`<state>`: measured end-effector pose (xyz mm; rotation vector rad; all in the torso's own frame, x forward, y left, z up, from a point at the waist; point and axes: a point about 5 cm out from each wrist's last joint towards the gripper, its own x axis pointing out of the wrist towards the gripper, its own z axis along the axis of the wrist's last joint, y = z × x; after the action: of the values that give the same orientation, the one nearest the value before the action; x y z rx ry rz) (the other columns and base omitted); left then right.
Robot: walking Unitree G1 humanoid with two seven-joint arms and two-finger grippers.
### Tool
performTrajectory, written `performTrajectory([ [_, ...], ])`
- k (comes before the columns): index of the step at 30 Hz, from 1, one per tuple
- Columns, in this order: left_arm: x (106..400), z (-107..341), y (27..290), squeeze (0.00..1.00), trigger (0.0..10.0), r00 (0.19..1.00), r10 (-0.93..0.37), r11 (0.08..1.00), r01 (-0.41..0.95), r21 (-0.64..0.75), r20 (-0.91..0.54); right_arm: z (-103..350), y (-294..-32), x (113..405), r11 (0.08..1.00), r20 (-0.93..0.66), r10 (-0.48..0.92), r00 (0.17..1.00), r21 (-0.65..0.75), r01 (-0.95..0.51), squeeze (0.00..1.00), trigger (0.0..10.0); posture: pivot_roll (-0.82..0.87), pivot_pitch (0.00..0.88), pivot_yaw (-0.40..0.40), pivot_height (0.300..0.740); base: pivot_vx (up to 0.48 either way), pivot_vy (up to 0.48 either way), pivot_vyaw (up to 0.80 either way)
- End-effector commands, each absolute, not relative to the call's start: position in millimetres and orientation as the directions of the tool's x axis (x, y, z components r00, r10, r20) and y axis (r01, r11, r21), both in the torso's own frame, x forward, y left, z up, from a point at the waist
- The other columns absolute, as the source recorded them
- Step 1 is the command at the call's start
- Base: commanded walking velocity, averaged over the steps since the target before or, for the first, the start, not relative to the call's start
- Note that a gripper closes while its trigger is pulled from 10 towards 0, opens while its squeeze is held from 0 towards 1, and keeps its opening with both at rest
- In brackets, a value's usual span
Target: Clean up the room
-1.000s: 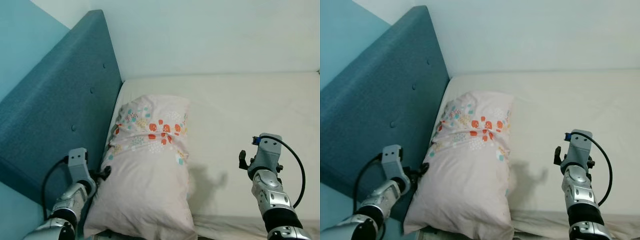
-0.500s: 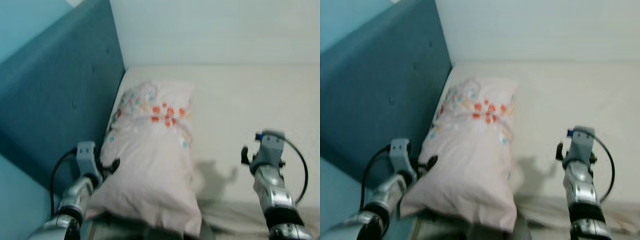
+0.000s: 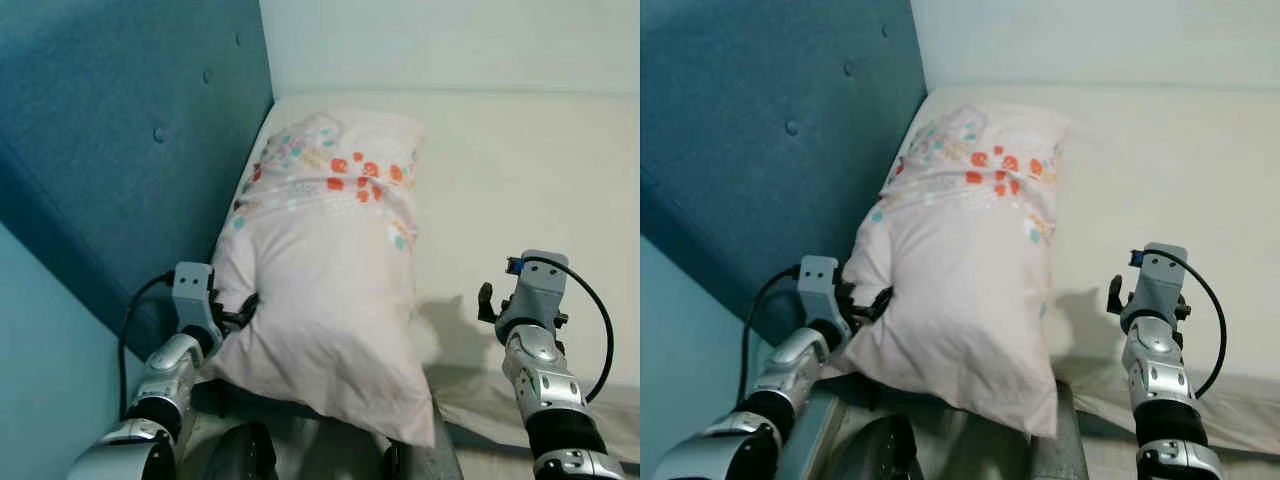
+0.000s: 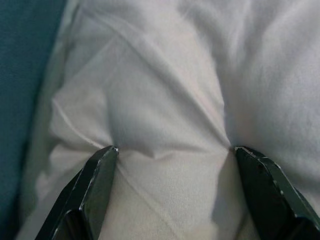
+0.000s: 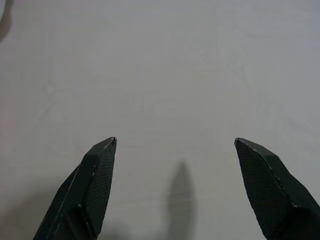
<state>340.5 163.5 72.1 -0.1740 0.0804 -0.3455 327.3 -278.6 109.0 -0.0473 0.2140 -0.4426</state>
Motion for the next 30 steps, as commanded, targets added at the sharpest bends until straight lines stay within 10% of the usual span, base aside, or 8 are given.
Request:
performTrajectory([
  [1,340,73,153,0.00,10.0,0.918,-0.396,0.895,0.382,-0.229,-0.018,109,-279,326,0.902,-0.203,-0.431,0.879,-0.096,0.421,0.00,10.0,-0.11,0.195,0.107,0.525,0.000,0.000,0.00],
  [16,345,78,126,0.00,10.0,0.890,-0.455,0.881,0.444,-0.162,-0.036,142,-279,329,0.901,-0.079,-0.434,0.897,-0.062,0.430,0.00,10.0,-0.13,0.191,0.120,0.525,0.000,0.000,0.00],
  [17,345,78,124,0.00,0.1,0.888,-0.458,0.882,0.448,-0.148,-0.044,145,-280,329,0.900,-0.070,-0.435,0.898,-0.059,0.432,0.00,10.0,-0.13,0.190,0.120,0.525,0.000,0.000,0.00],
  [30,354,91,112,0.00,0.0,0.888,-0.458,0.882,0.451,-0.133,-0.027,161,-284,328,0.892,-0.019,-0.452,0.892,-0.032,0.452,0.00,10.0,-0.11,0.183,0.113,0.525,0.000,0.000,0.00],
])
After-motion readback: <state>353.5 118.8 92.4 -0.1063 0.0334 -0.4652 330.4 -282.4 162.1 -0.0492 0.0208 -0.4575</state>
